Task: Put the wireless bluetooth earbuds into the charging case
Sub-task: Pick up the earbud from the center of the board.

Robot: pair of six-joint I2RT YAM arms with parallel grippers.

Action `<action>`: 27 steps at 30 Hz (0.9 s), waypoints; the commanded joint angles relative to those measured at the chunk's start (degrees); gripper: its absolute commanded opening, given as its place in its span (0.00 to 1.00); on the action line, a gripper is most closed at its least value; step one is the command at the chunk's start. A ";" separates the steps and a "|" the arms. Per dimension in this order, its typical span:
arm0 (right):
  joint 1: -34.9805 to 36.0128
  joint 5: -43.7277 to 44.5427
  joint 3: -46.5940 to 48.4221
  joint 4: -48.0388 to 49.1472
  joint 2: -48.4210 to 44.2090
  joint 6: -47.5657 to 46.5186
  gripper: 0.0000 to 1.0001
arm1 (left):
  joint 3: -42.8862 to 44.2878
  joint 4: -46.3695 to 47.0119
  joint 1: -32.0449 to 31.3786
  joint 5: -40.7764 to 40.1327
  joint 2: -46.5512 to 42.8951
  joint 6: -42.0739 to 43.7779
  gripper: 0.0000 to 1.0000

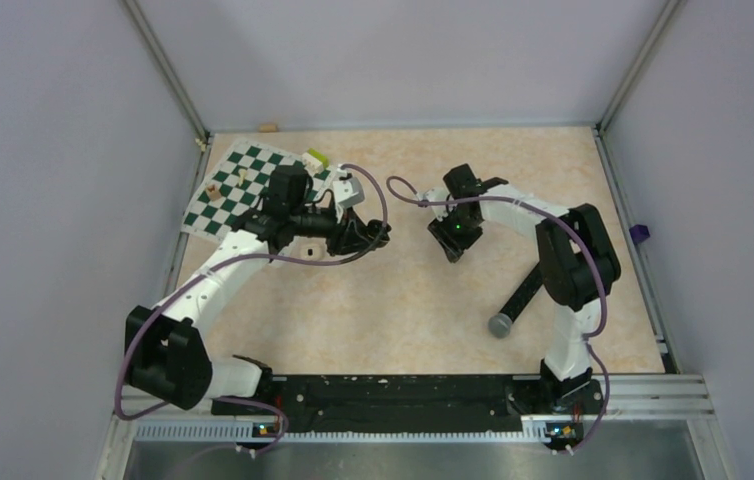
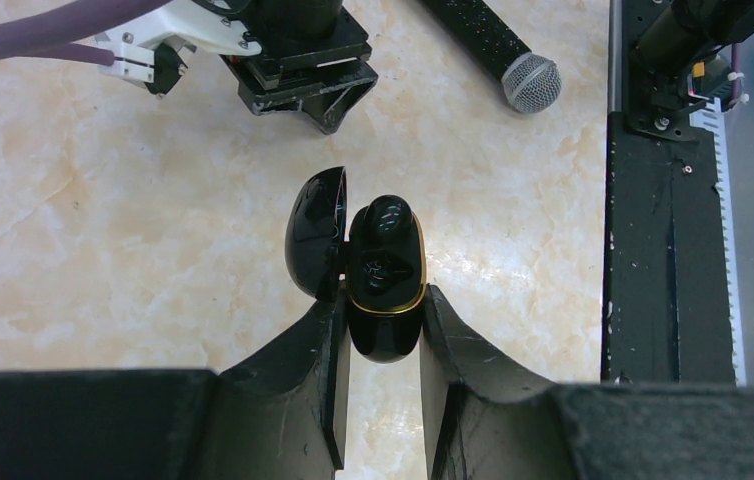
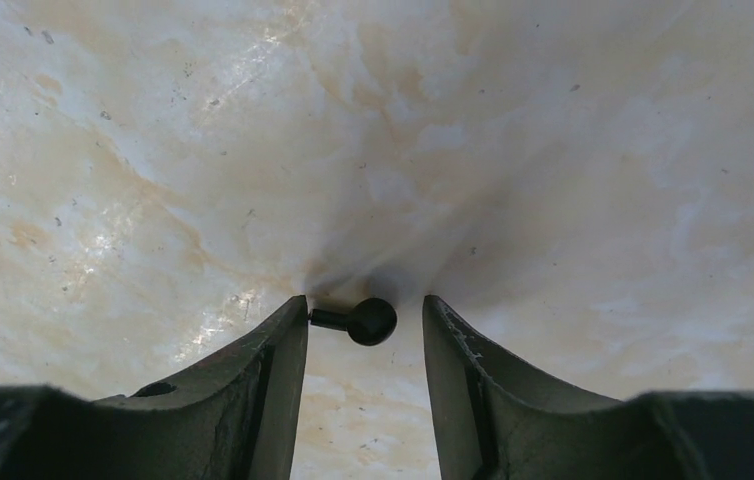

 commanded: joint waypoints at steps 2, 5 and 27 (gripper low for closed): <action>-0.39 1.72 3.28 -2.74 0.76 -3.47 0.45 | 0.65 0.94 -0.47 -0.69 0.11 0.88 0.00; -0.42 5.37 2.50 -2.79 -0.12 -6.12 0.46 | 0.62 0.88 -0.48 -0.68 -0.15 1.04 0.00; 0.66 2.58 3.57 -4.60 -6.71 -14.48 0.52 | 1.25 0.10 -0.57 -0.11 0.51 1.20 0.00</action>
